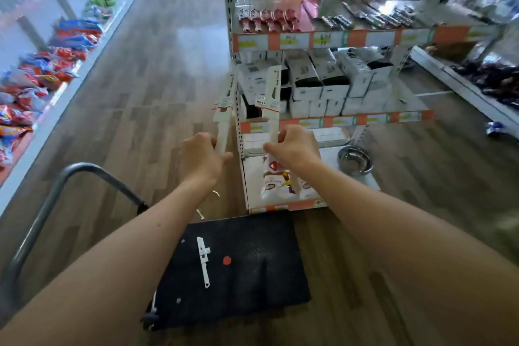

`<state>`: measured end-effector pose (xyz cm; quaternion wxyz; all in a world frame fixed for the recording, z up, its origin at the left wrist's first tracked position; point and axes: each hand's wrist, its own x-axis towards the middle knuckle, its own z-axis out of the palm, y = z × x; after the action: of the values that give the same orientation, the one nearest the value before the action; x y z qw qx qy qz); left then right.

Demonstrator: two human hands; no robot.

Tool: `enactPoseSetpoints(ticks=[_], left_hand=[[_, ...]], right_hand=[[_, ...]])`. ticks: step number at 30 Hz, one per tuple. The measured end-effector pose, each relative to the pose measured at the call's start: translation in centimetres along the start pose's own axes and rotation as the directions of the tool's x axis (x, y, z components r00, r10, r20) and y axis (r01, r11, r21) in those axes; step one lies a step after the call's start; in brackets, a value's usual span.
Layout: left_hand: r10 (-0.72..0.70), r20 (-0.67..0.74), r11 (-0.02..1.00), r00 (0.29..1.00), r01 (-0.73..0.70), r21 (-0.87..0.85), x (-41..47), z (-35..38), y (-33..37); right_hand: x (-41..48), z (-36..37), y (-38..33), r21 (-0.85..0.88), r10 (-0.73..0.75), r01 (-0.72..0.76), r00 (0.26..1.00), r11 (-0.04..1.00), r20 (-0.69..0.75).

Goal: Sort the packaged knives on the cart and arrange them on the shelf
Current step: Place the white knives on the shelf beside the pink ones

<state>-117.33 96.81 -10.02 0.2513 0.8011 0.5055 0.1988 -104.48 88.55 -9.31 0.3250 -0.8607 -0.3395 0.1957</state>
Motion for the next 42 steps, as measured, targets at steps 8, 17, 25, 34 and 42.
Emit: enactPoseSetpoints(ticks=[8, 17, 25, 34, 42], left_hand=[[0.138, 0.046, 0.989, 0.989, -0.135, -0.061, -0.8, 3.9, 11.4], [0.16, 0.021, 0.983, 0.987, -0.157, -0.093, -0.5, 12.6, 26.5], [0.124, 0.07, 0.984, 0.99, -0.113, -0.141, 2.8, 17.8, 36.7], [0.146, 0.103, 0.933, 0.984, -0.103, -0.345, 13.3, 24.6, 45.6], [0.145, 0.178, 0.863, 0.973, -0.036, -0.504, 21.9, 30.2, 51.5]], right_hand=[[0.9, -10.1, 5.5, -0.063, 0.021, -0.025, 0.998, 0.998, -0.065], [6.2, -25.3, 15.1, -0.175, 0.04, -0.05, 0.997, 0.983, -0.06], [12.2, -33.3, 19.9, -0.046, 0.057, -0.062, 0.993, 0.997, -0.107], [23.6, -38.4, 23.5, -0.05, 0.082, -0.089, 0.988, 0.995, -0.131], [34.7, -43.4, 24.4, 0.025, 0.151, -0.149, 0.976, 0.988, -0.155]])
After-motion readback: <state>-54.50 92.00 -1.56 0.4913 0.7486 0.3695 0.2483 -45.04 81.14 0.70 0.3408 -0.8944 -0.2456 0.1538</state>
